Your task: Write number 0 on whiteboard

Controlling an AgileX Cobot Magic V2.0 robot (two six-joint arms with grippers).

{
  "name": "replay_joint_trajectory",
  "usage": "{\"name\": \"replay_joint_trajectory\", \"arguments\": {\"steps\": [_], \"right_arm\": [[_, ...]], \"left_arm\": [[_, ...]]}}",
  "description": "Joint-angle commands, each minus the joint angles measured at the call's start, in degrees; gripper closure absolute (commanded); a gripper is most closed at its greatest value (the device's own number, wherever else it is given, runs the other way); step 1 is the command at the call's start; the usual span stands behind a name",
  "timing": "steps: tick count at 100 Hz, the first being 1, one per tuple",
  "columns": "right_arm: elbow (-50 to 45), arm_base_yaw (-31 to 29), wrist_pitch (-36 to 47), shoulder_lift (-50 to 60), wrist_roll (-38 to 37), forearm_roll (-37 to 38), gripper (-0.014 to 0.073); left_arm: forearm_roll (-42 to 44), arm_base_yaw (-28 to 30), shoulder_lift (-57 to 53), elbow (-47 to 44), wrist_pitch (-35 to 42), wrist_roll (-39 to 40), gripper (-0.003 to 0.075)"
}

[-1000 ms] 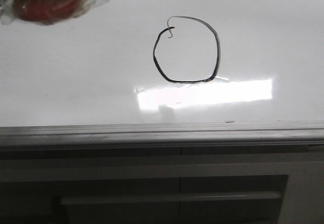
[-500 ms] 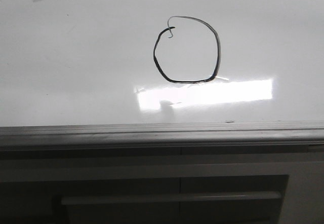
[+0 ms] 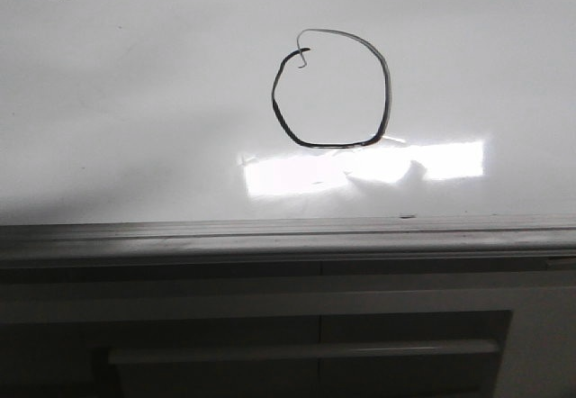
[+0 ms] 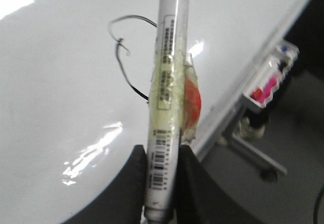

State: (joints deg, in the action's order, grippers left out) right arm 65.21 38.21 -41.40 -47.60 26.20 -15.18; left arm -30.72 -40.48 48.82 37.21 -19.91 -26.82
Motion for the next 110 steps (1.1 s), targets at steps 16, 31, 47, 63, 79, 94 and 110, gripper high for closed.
{"name": "replay_joint_trajectory", "arguments": {"steps": [16, 31, 47, 63, 79, 94, 110], "right_arm": [[-11.92, -1.74, 8.30, 9.22, -1.96, -0.21, 0.0652], [-20.19, -1.74, 14.47, 11.46, -5.60, -0.21, 0.0652], [-23.73, -1.74, 16.89, 11.44, -6.75, -0.21, 0.0652], [-24.74, -1.74, 18.32, 11.44, -6.87, -0.21, 0.0652], [-24.69, -1.74, 19.53, 11.08, -6.87, -0.21, 0.0652], [-24.69, -1.74, 20.06, 11.08, -6.87, -0.32, 0.0652], [-24.69, -1.74, 20.15, 11.08, -6.87, -0.32, 0.0652]], "left_arm": [[-6.19, 1.19, 1.96, -5.30, 25.24, 13.46, 0.0740], [-9.81, 4.90, 6.97, -5.30, 28.76, 13.46, 0.0740], [-10.67, 7.99, 10.48, -5.30, 33.03, 13.46, 0.0740], [-10.67, 8.81, 11.79, -5.30, 37.43, 13.46, 0.0740], [-10.67, 8.81, 13.91, -5.30, 35.80, 13.46, 0.0740], [-10.67, 8.81, 16.07, -5.30, 34.24, 13.46, 0.0740], [-10.67, 8.81, 18.05, -5.30, 33.96, 13.46, 0.0740]]}}
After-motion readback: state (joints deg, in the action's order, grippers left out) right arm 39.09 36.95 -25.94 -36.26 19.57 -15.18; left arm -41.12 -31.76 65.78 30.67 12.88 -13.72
